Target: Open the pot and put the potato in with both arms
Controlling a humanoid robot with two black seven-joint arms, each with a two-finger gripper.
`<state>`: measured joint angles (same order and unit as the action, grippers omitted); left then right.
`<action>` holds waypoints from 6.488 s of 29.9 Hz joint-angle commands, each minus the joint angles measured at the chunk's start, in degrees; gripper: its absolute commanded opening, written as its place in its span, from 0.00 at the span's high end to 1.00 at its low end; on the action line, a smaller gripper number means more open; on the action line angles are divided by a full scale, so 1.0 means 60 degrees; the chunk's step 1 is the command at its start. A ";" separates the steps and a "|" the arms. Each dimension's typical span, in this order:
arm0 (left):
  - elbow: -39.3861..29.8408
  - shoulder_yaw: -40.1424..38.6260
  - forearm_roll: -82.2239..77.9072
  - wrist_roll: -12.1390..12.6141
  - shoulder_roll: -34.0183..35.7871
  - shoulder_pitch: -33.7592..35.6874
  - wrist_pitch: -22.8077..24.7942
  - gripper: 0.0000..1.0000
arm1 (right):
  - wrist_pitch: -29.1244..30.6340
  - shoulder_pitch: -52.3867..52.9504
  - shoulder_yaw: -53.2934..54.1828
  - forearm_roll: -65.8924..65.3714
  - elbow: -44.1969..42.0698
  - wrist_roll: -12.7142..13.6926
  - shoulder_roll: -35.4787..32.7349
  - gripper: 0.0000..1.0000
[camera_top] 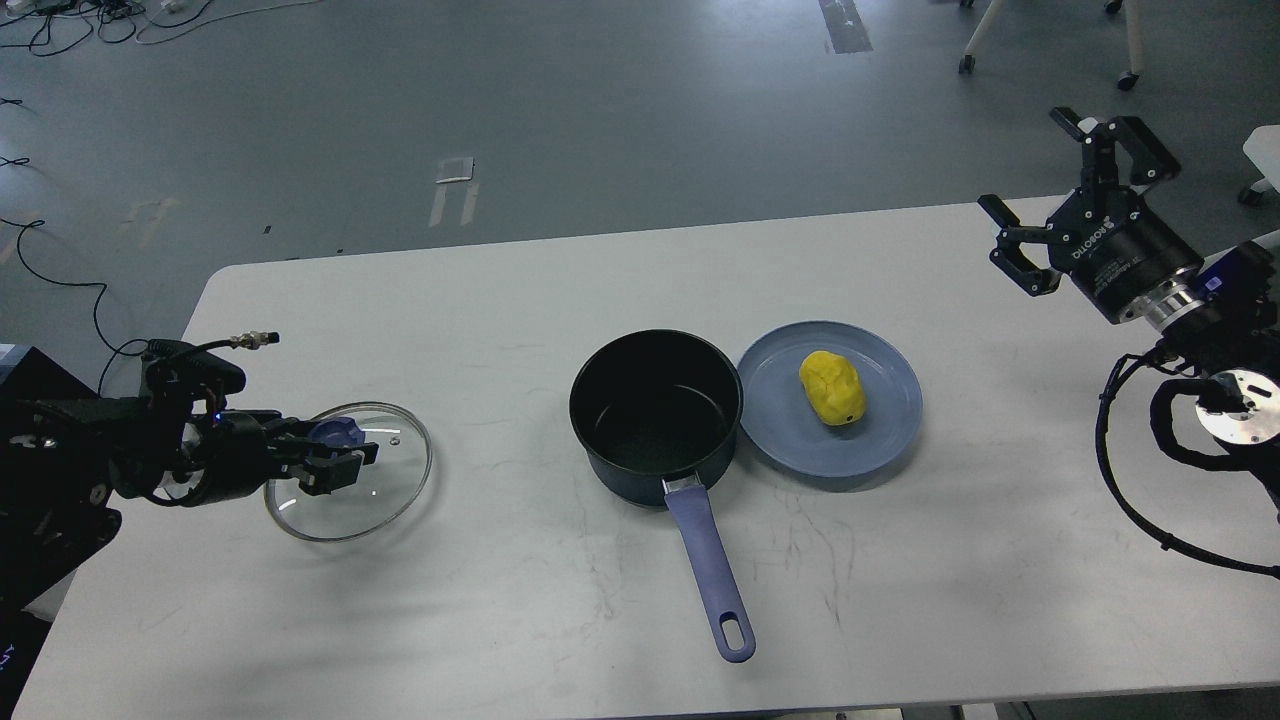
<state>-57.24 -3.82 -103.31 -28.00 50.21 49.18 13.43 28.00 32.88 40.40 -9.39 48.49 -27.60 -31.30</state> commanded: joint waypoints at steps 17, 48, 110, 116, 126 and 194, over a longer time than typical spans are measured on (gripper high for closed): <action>0.0296 -0.0183 0.0285 0.0001 -0.0033 -0.0330 0.0003 0.03 | 0.0000 -0.0001 -0.0010 -0.0002 0.0062 0.0000 -0.0116 0.00; 0.0311 -0.3755 1.3147 0.0302 -0.2228 0.0536 0.1950 0.02 | 0.0000 0.2541 -0.2450 -0.7626 0.2655 0.0000 -0.3104 0.00; 0.0355 -0.4065 1.3029 0.1005 -0.2933 0.0344 0.1966 0.02 | -0.0126 0.6737 -1.1715 -1.0724 -0.2003 -0.0067 0.3107 0.00; 0.0355 -0.4065 1.3029 0.1005 -0.2918 0.0344 0.1980 0.02 | -0.0433 0.6591 -1.1715 -1.0446 -0.2091 -0.0067 0.3136 0.12; 0.0340 -0.4065 1.3029 0.1035 -0.2918 0.0344 0.1980 0.02 | -0.0609 0.6839 -1.1715 -1.0153 -0.1916 -0.0067 0.2844 0.80; 0.0340 -0.4752 1.3147 0.1020 -0.3313 -0.0373 0.2039 0.02 | -0.0243 0.3019 -0.2151 -0.1584 -0.0934 -0.0067 0.1142 0.00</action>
<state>-55.24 -30.57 -24.43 -21.87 31.71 48.68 25.52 26.54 55.91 23.26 -20.71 43.08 -28.00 -26.16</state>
